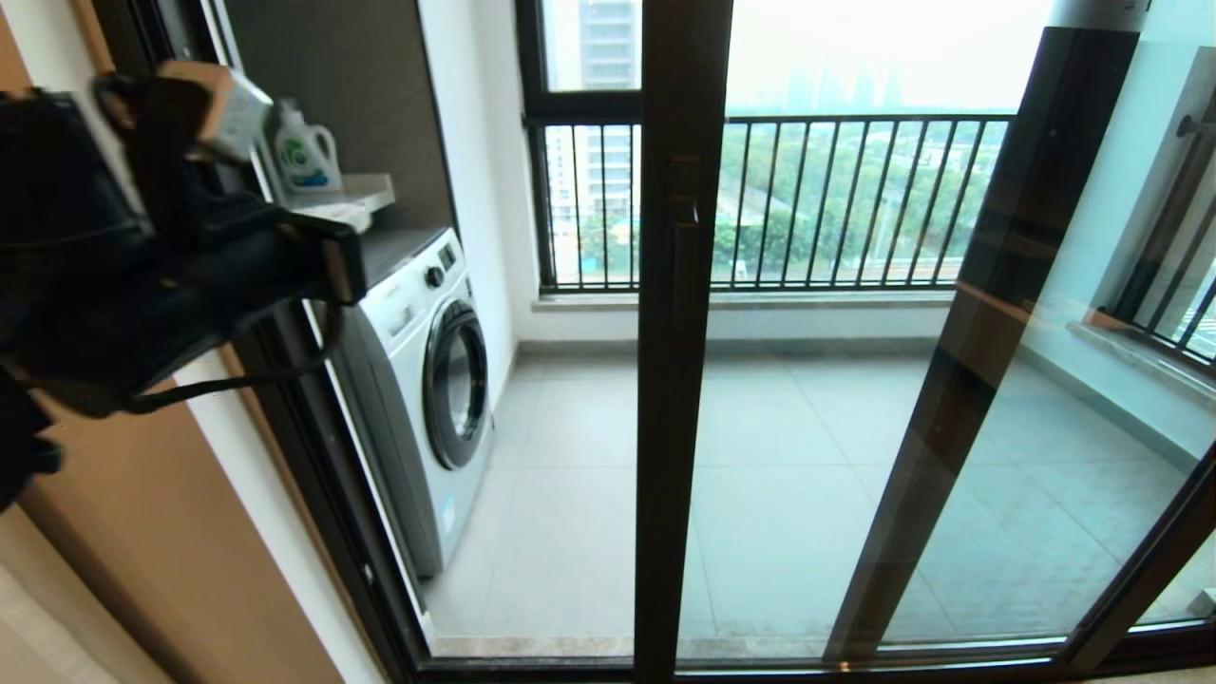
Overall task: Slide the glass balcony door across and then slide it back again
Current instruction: Open the slid door
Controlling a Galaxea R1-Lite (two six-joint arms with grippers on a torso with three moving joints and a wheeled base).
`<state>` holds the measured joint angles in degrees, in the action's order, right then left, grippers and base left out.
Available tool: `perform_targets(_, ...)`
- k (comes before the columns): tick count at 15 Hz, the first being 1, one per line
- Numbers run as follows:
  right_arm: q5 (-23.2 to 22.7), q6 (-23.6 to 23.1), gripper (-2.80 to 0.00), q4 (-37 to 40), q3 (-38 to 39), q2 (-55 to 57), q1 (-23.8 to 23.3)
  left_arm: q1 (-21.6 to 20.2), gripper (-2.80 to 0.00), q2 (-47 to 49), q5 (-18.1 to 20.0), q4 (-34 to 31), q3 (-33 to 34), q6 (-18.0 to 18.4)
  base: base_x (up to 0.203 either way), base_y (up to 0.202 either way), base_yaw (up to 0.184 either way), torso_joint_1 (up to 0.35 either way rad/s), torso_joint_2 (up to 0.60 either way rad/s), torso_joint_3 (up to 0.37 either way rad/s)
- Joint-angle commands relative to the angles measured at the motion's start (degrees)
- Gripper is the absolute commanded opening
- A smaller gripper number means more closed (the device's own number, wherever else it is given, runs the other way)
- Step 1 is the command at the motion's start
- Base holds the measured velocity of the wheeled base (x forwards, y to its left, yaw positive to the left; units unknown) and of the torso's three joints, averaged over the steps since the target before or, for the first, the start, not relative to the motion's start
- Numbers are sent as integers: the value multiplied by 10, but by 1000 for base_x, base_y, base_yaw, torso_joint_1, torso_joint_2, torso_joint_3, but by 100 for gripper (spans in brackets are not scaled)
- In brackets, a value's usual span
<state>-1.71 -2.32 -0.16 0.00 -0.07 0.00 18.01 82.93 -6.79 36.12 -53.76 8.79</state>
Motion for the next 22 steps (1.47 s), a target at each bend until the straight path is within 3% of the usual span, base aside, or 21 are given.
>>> perform_targets(1,-1,-1,-280,0,2,1,0,-43,-280,-209,-1,-16,79,-4,0,0,0,0,0,0)
perform_targets(3,-1,-1,-280,0,2,1,0,-78,-280,-345,-1,-72,117,-8,0,0,0,0,0,0)
perform_targets(7,0,-1,-280,0,2,1,0,-115,-280,-600,-19,-314,135,-10,0,0,0,0,0,0)
perform_targets(9,-1,-1,-280,0,2,1,0,-131,-280,-662,-50,-406,143,-16,0,0,0,0,0,0)
perform_targets(10,-1,-1,-280,0,2,1,0,-139,-280,-669,-81,-402,148,-20,0,0,0,0,0,0)
perform_targets(11,0,-1,-280,0,2,1,0,-160,-280,-682,-79,-403,156,-19,0,0,0,0,0,0)
perform_targets(14,0,-1,-280,0,2,1,0,-182,-280,-763,-25,-409,223,10,0,0,0,0,0,0)
perform_targets(16,0,-1,-280,0,2,1,0,-181,-280,-814,11,-409,307,20,0,0,0,0,0,0)
perform_targets(18,-1,-1,-280,0,2,1,0,-181,-280,-824,24,-389,402,22,0,0,0,0,0,0)
perform_targets(21,-1,-1,-280,0,2,1,0,-181,-280,-827,38,-317,532,8,0,0,0,0,0,0)
perform_targets(22,-1,-1,-280,0,2,1,0,-181,-280,-828,51,-313,540,-27,0,0,0,0,0,0)
